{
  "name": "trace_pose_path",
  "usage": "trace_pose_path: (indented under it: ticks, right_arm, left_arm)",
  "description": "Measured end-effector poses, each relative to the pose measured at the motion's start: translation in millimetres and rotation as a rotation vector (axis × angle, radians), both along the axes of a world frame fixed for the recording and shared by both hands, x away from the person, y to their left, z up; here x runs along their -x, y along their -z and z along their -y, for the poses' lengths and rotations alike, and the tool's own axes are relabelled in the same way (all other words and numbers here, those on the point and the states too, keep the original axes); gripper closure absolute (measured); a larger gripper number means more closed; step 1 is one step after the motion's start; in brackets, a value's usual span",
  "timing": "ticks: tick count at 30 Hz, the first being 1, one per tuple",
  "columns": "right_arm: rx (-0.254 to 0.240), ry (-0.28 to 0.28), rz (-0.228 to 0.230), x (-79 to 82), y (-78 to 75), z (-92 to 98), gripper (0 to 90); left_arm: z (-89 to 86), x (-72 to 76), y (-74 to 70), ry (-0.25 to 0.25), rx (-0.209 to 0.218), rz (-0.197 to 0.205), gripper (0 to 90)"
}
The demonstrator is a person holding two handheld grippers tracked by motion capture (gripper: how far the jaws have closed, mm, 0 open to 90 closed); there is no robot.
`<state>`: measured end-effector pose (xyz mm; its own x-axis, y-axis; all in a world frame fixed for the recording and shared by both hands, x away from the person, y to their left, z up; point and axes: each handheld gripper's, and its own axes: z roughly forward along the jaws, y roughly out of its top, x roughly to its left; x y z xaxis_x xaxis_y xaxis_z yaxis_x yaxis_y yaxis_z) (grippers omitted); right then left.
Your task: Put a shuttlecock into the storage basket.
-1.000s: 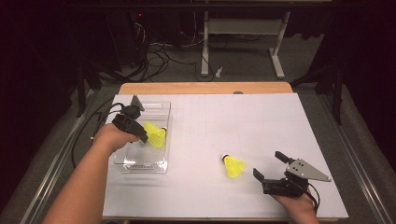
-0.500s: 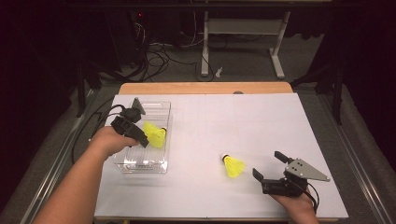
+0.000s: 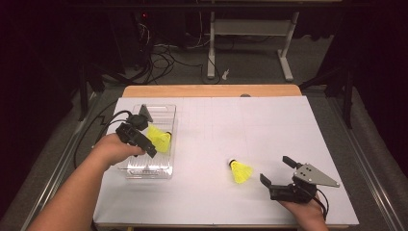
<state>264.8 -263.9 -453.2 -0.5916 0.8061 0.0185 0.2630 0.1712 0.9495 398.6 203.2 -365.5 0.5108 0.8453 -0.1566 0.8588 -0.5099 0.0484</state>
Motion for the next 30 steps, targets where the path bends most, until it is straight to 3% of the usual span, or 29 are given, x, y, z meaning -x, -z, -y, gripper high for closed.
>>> trace_pose_path:
  ticks: [9, 20, 30]
  right_arm:
    - [0.001, 0.001, 0.001, 0.6, -0.1, -0.5, 0.4]
    - [0.000, 0.002, 0.001, 0.8, -0.1, -0.8, 0.4]
    - [0.002, -0.001, -0.002, 1.5, 0.1, -2.1, 0.4]
  left_arm:
    - [7.1, 4.5, -2.2, 0.029, 0.016, -0.019, 0.5]
    - [14.7, 10.2, -8.2, 0.060, 0.030, -0.011, 0.5]
    - [37.7, 13.5, -6.5, 0.104, 0.031, -0.021, 0.5]
